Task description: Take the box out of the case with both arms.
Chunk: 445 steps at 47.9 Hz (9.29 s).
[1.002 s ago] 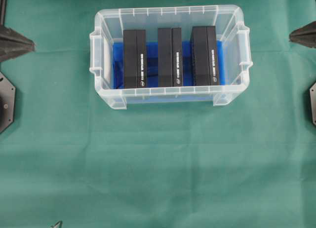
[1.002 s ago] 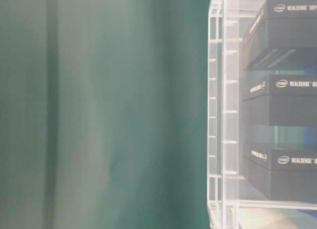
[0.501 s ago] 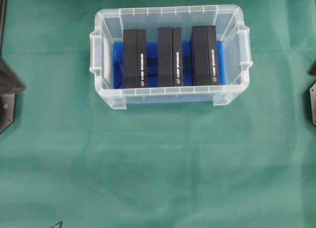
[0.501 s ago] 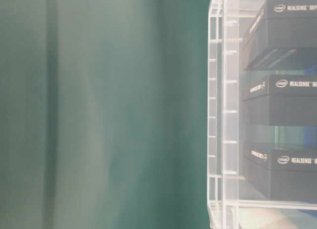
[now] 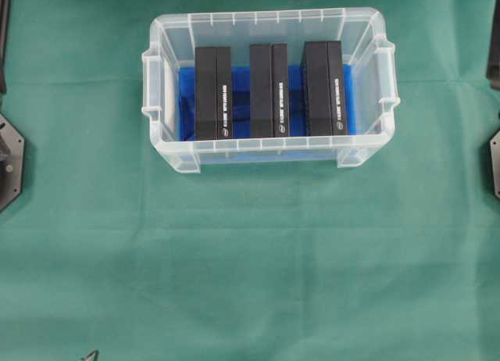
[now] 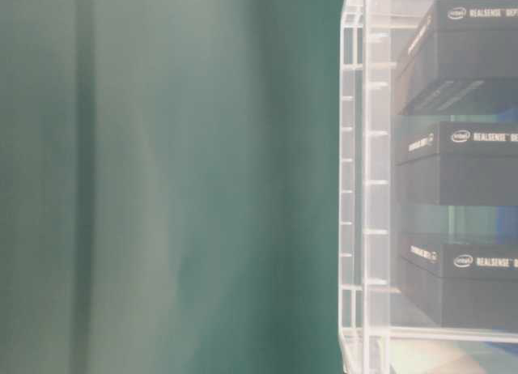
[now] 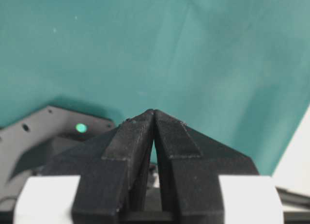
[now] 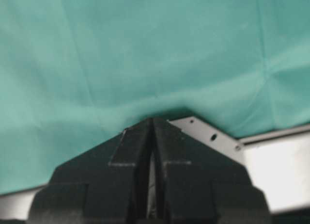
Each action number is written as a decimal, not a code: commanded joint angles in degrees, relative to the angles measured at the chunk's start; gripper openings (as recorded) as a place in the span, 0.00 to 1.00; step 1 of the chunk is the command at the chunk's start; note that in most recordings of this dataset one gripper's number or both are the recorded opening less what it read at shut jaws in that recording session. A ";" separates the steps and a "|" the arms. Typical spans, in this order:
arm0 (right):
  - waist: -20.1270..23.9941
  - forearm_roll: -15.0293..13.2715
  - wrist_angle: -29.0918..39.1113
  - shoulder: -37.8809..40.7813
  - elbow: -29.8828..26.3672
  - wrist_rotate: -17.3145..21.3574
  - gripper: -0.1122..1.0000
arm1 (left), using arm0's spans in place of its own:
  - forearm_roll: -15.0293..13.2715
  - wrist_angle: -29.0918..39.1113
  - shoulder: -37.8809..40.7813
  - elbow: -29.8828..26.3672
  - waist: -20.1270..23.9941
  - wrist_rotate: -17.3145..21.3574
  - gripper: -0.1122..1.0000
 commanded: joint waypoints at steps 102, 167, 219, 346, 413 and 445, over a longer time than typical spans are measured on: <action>-20.57 -5.27 -4.57 2.29 3.78 40.17 0.16 | 2.90 2.29 0.97 1.67 21.45 -37.79 0.70; -20.57 -6.42 -9.05 5.63 3.69 49.57 0.95 | 2.90 -8.26 6.15 -0.44 23.20 -42.01 0.85; -15.12 -5.71 -17.05 30.06 -16.61 49.22 0.94 | 3.52 -5.54 32.43 -20.92 22.50 -42.28 0.85; -13.18 -6.06 -17.14 36.39 -22.24 49.92 0.93 | 3.52 -7.82 42.80 -29.79 20.92 -38.32 0.85; -12.83 -6.15 -20.48 37.79 -18.02 50.10 0.93 | 3.52 -13.71 43.24 -22.85 20.92 -38.76 0.85; -12.92 -6.59 -29.88 39.38 -10.90 51.77 0.93 | 3.52 -18.37 46.41 -18.72 21.09 -38.94 0.85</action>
